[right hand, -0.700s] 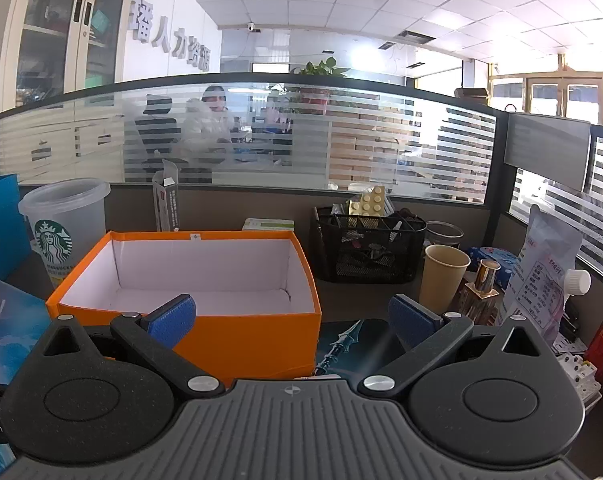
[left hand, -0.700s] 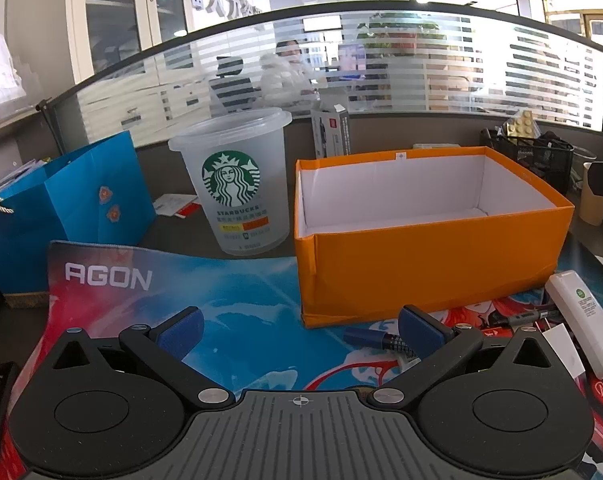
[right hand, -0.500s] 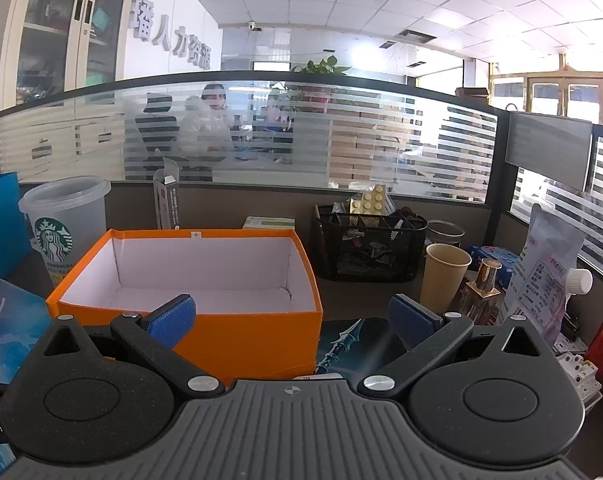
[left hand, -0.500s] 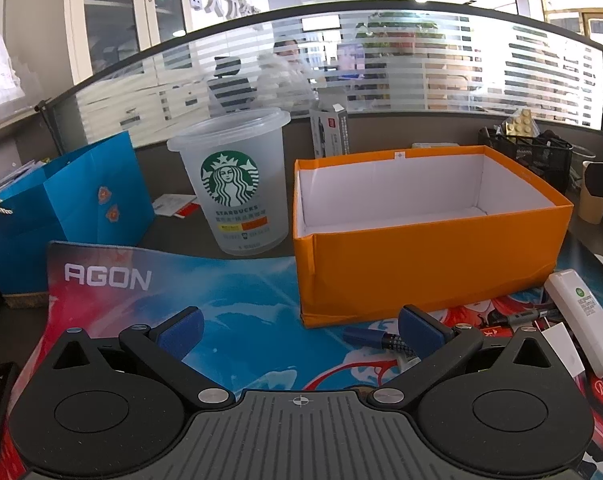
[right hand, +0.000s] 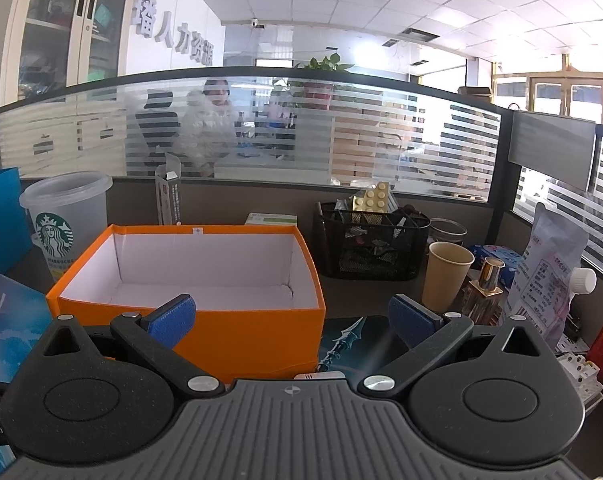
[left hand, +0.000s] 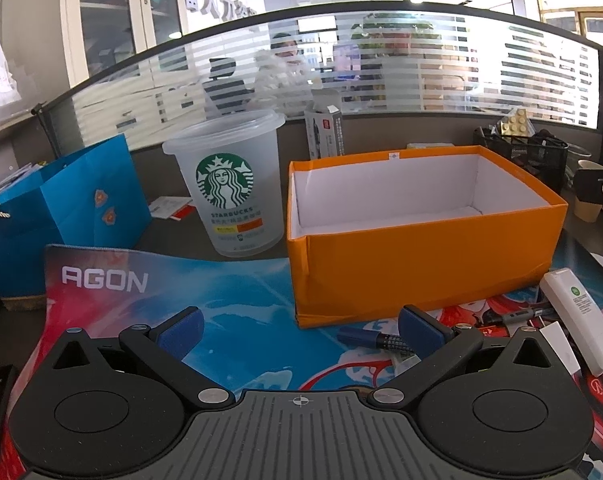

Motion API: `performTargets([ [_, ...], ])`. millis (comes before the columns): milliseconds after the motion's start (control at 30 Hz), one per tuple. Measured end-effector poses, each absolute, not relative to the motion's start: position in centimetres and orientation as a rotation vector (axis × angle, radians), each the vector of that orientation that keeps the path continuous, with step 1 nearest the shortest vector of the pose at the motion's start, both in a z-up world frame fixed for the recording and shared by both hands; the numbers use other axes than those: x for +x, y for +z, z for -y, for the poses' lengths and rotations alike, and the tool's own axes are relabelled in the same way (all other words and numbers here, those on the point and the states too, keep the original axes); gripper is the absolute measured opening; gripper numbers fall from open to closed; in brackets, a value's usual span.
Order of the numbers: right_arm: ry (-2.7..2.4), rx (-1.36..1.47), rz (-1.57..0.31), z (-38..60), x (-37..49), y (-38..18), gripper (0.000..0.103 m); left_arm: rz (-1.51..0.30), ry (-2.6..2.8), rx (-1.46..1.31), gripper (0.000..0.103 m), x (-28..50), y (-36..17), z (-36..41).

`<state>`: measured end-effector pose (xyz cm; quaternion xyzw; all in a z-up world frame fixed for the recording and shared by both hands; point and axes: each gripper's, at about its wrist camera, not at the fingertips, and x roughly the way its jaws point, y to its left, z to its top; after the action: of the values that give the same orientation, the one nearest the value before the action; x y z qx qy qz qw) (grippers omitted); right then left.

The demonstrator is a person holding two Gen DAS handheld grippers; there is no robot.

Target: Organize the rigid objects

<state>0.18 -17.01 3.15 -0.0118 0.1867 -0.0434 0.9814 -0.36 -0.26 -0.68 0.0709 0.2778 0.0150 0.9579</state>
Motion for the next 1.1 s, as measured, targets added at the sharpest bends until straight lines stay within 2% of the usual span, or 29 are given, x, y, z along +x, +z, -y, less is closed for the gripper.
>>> performTargets([
  [967,-0.036,-0.03,-0.383,17.3,0.7,2.6,0.103,-0.579,-0.038,0.118,0.103,-0.2,-2.1,-0.5],
  [1100,0.043,-0.055,-0.367,18.1,-0.3,1.1,0.103,-0.6,-0.065,0.076,0.103,-0.6,-2.9,-1.3],
])
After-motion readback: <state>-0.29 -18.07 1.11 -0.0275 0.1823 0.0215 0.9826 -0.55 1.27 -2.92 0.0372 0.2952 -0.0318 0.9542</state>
